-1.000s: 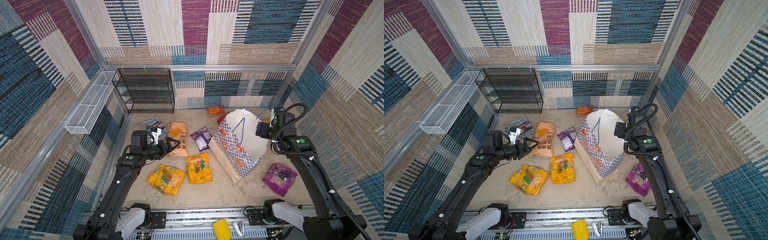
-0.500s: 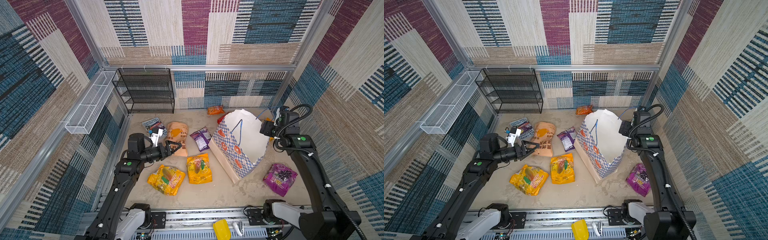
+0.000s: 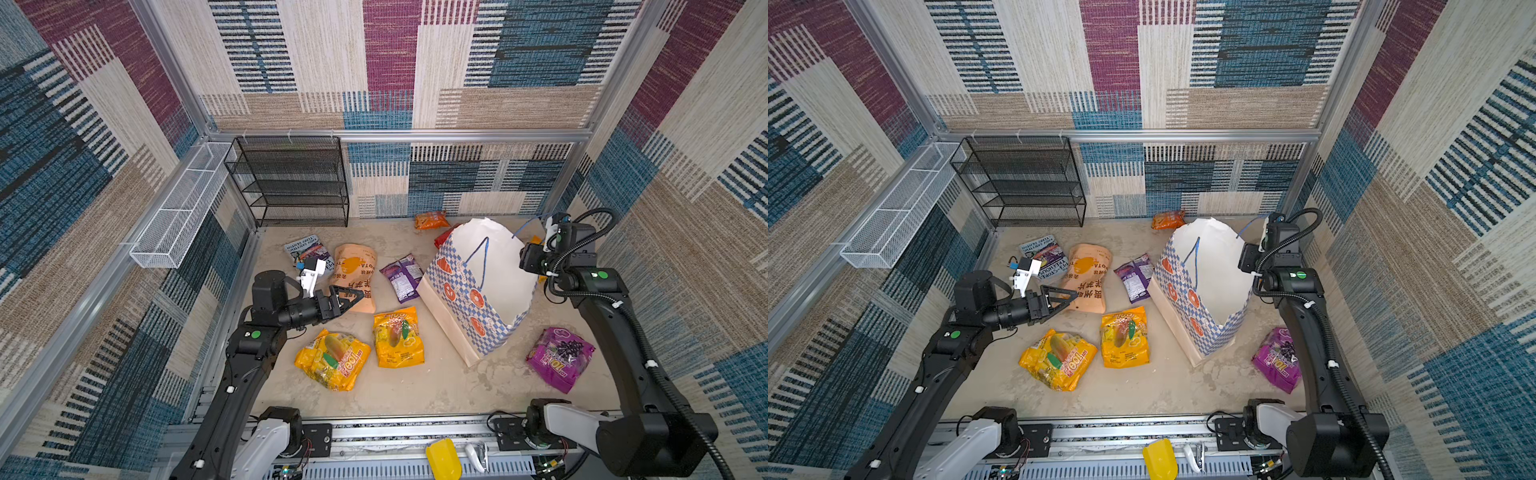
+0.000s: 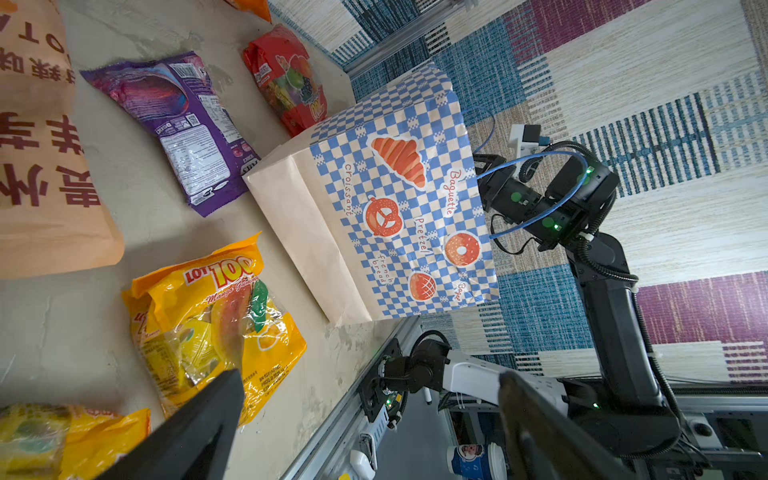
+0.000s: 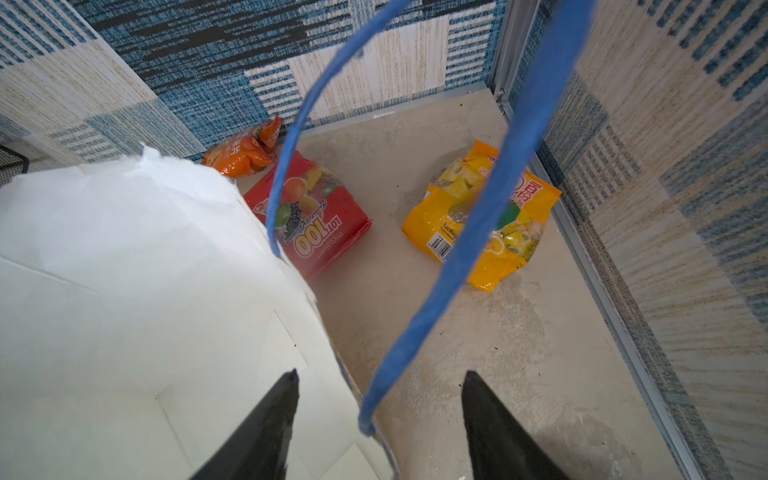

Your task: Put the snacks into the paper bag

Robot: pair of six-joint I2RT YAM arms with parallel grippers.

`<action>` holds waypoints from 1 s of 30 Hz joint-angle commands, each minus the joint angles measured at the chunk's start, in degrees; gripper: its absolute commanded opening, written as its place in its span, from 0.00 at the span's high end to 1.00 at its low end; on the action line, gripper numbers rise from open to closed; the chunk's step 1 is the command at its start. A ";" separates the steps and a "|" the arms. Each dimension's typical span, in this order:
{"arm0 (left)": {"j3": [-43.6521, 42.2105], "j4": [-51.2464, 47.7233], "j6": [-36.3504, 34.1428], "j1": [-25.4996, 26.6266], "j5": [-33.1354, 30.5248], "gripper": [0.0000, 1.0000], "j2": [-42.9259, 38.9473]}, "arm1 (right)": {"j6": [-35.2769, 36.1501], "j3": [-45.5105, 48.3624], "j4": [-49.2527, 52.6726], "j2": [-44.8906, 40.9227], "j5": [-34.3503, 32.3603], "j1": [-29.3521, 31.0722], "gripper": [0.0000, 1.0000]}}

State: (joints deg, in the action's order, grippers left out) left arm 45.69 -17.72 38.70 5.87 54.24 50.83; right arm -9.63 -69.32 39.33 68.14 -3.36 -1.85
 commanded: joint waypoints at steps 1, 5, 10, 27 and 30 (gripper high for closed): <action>-0.32 1.37 0.73 -0.16 0.25 0.01 -0.85 | 0.22 0.13 -1.71 0.45 -1.78 0.00 0.36; -0.45 1.20 0.94 -0.24 0.28 0.01 -1.51 | 0.22 -0.44 -1.46 2.13 -0.57 0.00 0.44; -0.35 0.71 0.93 -0.55 0.32 0.01 -2.65 | 0.02 -0.85 -0.72 2.85 1.02 0.02 0.67; 3.58 -3.19 0.09 -0.86 -3.69 0.01 2.61 | -11.51 -2.35 4.43 -2.84 5.07 0.00 1.00; 6.41 -4.71 -0.88 -0.86 -6.83 0.01 7.07 | -14.57 -2.49 4.78 -3.04 5.96 0.00 1.00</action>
State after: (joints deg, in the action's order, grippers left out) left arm 50.13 -20.88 38.92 5.10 50.89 55.31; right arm -18.79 -71.50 44.10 65.52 1.52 -1.89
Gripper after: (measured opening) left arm 0.986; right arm 0.054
